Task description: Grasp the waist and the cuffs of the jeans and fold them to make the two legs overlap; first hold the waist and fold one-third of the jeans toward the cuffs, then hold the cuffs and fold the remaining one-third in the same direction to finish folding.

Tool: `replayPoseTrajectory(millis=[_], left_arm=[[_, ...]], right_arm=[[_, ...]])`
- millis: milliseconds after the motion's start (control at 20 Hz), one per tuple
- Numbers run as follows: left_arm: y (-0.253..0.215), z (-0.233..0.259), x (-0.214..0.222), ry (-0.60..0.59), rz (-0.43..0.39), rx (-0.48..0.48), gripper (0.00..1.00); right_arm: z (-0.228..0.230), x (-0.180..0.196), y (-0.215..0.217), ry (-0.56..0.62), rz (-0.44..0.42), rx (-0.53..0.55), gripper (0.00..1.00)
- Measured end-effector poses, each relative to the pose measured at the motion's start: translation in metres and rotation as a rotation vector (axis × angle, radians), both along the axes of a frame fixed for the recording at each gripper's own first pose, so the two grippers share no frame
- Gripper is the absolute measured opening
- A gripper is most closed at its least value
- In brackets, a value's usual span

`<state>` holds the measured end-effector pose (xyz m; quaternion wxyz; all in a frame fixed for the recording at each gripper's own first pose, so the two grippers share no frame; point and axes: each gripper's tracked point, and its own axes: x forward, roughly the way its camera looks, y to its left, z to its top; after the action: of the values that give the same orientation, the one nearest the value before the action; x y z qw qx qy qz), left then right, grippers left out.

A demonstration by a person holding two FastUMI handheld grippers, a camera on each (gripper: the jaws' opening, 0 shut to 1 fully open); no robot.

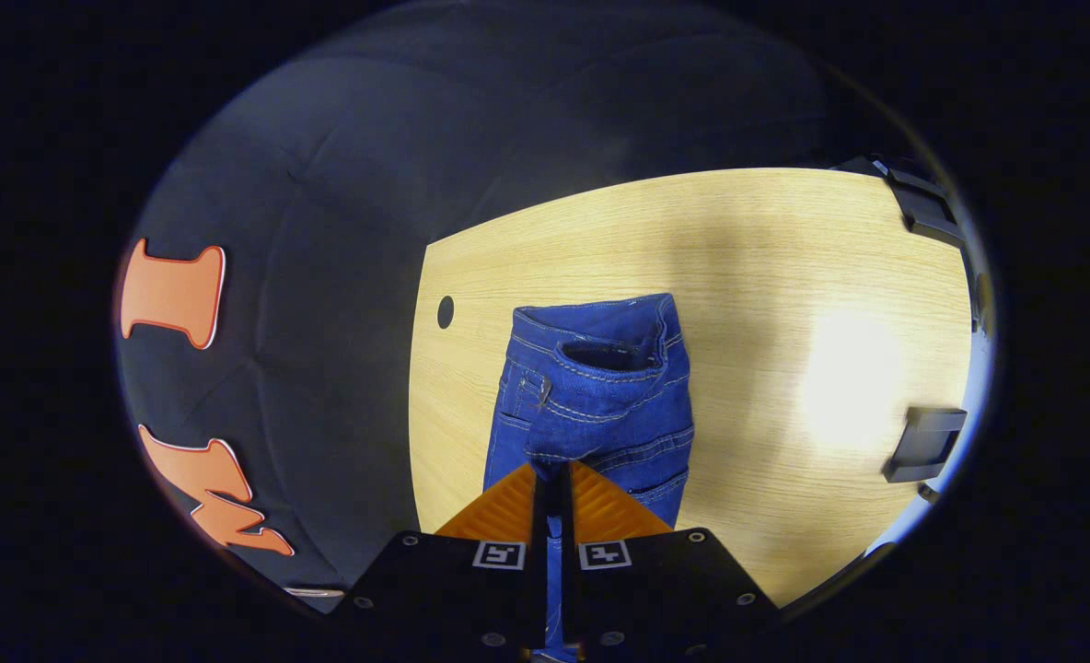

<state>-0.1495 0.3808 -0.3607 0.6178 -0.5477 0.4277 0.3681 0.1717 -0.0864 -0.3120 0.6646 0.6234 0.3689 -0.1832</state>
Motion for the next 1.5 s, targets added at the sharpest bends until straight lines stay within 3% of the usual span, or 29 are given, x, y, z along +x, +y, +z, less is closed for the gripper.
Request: replayPoseTrajectory(millis=[150, 200, 350, 450, 600, 700, 750, 800, 1050, 1200, 1500], left_arm=[[0.01, -0.017, 0.009, -0.002, 0.011, 0.025, 0.9], [0.01, -0.016, 0.013, -0.013, -0.004, 0.027, 0.83], [0.014, -0.014, 0.038, -0.068, -0.035, 0.049, 0.84], [0.012, -0.023, 0.043, -0.03, -0.079, 0.051, 0.81], [0.02, -0.035, 0.034, 0.091, -0.083, 0.028, 0.5], [0.028, -0.037, 0.056, 0.043, -0.095, -0.001, 0.08], [0.016, -0.041, 0.051, 0.019, -0.074, -0.005, 0.04], [0.013, -0.038, 0.05, 0.014, -0.078, -0.019, 0.01], [0.02, -0.007, 0.039, -0.084, 0.057, -0.006, 0.0], [0.022, 0.023, 0.056, -0.162, 0.048, 0.011, 0.01], [0.019, 0.06, 0.103, -0.204, 0.048, 0.042, 0.0]], right_arm=[[0.0, 0.0, 0.001, 0.0, -0.001, 0.004, 0.07], [0.0, 0.0, 0.0, 0.001, -0.002, 0.003, 0.07], [-0.001, 0.0, 0.001, 0.004, -0.014, 0.008, 0.07], [-0.002, -0.001, 0.0, 0.007, -0.016, 0.007, 0.07], [-0.001, -0.002, 0.0, 0.006, -0.014, 0.012, 0.07], [-0.002, -0.001, 0.0, 0.004, -0.018, 0.016, 0.07], [-0.002, -0.003, -0.001, 0.004, -0.02, 0.02, 0.07], [-0.002, -0.004, -0.001, 0.002, -0.022, 0.023, 0.07], [-0.001, -0.007, -0.007, -0.009, -0.042, 0.056, 0.07], [0.004, -0.005, -0.01, -0.017, -0.055, 0.078, 0.07], [0.018, 0.011, -0.006, -0.031, -0.029, 0.097, 0.07]])
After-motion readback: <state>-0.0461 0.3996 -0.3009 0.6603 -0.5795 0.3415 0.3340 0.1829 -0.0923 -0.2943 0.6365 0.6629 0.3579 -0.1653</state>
